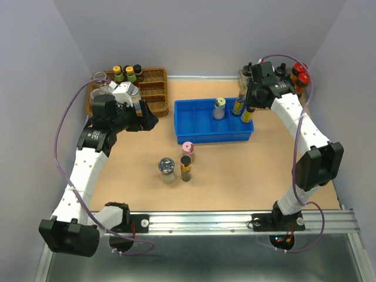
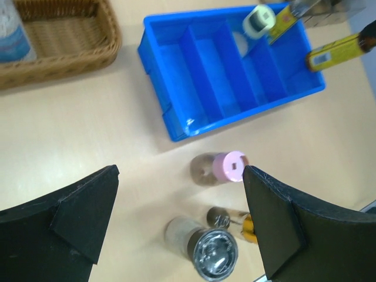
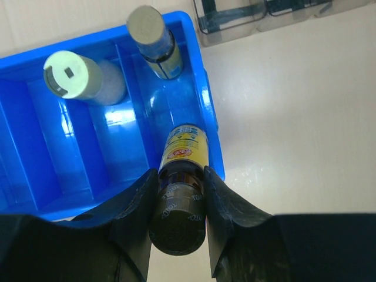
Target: Organize the condiment bottles
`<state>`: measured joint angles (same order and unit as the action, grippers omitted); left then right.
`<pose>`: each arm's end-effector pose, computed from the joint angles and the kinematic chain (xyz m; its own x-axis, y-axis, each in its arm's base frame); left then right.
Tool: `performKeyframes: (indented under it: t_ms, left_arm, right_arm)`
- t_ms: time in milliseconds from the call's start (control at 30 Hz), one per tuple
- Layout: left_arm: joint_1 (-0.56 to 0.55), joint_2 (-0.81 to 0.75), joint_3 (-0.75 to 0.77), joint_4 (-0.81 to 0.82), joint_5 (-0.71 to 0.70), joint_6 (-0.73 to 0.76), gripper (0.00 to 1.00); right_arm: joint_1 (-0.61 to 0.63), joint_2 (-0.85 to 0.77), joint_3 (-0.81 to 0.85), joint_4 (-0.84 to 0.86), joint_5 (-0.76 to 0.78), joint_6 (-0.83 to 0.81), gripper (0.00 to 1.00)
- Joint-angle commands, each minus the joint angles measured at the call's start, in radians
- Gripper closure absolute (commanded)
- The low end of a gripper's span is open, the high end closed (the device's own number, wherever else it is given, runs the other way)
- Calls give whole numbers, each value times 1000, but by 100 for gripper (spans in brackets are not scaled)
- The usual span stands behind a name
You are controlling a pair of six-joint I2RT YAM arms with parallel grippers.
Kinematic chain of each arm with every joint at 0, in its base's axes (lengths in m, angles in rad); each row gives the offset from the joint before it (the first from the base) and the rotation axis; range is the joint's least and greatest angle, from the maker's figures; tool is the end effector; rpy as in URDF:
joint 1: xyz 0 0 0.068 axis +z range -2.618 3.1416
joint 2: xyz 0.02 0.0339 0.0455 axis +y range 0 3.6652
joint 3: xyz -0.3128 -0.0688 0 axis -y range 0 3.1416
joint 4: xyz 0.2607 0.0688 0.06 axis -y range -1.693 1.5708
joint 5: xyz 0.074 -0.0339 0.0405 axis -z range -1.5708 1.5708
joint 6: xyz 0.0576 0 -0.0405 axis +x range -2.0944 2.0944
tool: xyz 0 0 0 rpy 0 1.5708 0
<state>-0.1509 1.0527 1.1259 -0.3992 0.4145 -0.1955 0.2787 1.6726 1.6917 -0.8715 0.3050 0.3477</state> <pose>0.2345 -0.0591 0.4236 -0.4106 -0.1174 -0.9042 0.4435 0.8408 -0.3105 0.3856 0.0924 0.3926 -0.7052 0.1363 -0.6958 0.1786 0.9839 0.0117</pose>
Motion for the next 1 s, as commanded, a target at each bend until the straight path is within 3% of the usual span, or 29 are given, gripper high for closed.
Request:
performKeyframes:
  t_ms: [0,567,967]
  left_arm:
    - [-6,16,14,-101,-59,76,1]
    - [-9,107,-1,-233,-117,84,1]
    - [-88,144,-74,-254,-141,76,1]
  right_arm:
    - [-13,22,118,114,-30,-30,100]
    - [-21,205,155,118,-60,-24,100]
    - [-29,262,134,118,-67,-30,100]
